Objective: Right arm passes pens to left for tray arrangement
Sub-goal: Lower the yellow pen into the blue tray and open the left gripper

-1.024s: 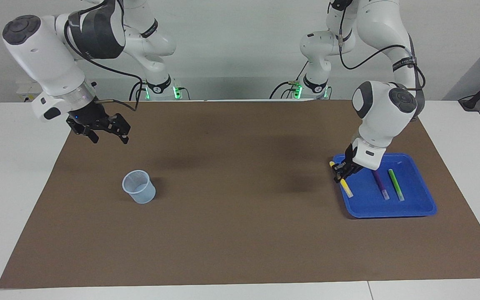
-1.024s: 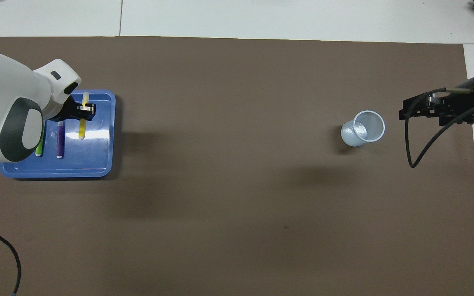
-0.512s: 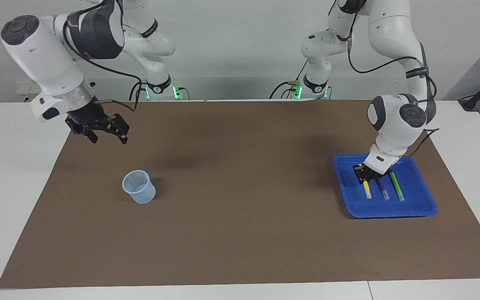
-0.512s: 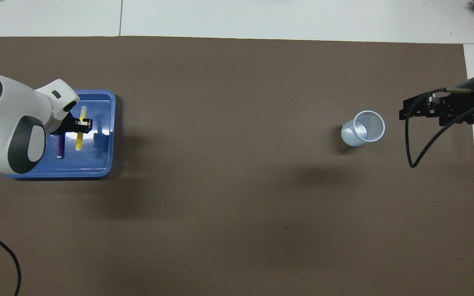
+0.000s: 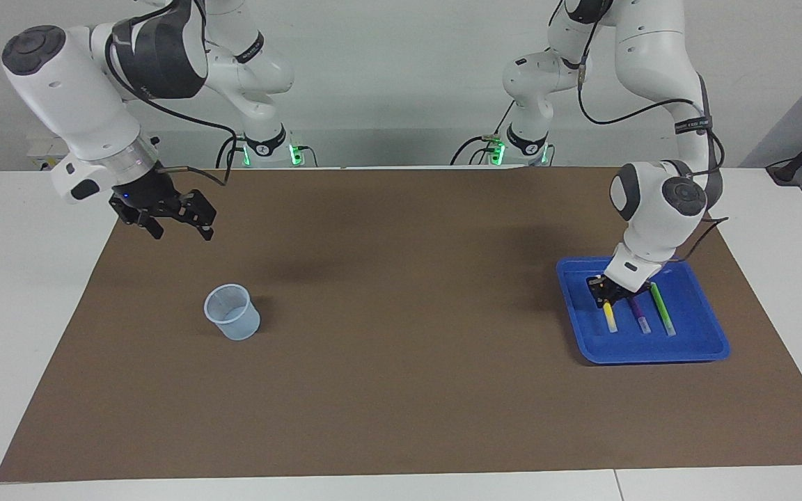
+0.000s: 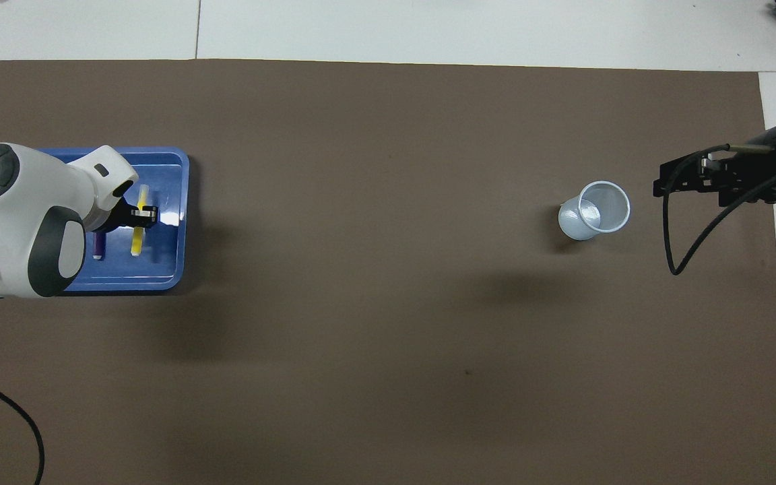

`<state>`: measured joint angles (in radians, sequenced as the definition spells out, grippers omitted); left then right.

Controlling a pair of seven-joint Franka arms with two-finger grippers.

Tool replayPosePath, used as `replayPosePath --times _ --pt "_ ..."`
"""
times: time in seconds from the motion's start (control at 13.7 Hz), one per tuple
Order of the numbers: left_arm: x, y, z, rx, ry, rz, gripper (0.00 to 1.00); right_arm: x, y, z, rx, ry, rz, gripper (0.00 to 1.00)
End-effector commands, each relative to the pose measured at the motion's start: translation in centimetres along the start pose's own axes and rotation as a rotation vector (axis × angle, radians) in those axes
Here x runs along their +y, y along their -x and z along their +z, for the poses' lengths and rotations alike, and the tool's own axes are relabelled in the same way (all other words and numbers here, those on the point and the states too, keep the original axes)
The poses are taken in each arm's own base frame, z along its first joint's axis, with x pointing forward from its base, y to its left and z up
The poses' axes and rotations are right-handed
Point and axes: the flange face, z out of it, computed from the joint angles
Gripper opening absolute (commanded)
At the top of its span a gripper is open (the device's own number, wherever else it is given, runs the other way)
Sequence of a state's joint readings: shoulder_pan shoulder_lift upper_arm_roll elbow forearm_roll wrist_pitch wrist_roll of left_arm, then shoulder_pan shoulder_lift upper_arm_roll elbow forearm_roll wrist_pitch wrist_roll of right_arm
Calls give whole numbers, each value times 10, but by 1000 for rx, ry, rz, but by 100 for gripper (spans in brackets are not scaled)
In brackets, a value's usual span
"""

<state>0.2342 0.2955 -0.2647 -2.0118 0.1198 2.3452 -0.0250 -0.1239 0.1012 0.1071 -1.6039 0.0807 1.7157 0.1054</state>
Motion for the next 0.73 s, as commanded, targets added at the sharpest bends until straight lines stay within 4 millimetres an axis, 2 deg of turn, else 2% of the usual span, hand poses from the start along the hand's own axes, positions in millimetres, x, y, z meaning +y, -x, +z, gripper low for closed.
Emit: replayPosePath --times 0.0,0.29,0.44,0.66 --pt "-4 5 2 16 -13 5 47 3 9 -2 -5 30 -8 100" --pt "-5 5 1 7 -13 1 76 4 8 -2 -4 31 -7 100" --pt "-1 4 -1 10 -13 7 97 5 8 -2 -4 31 -5 100" --pt "-6 3 -4 8 -16 -1 100 5 8 -2 -2 33 -5 100"
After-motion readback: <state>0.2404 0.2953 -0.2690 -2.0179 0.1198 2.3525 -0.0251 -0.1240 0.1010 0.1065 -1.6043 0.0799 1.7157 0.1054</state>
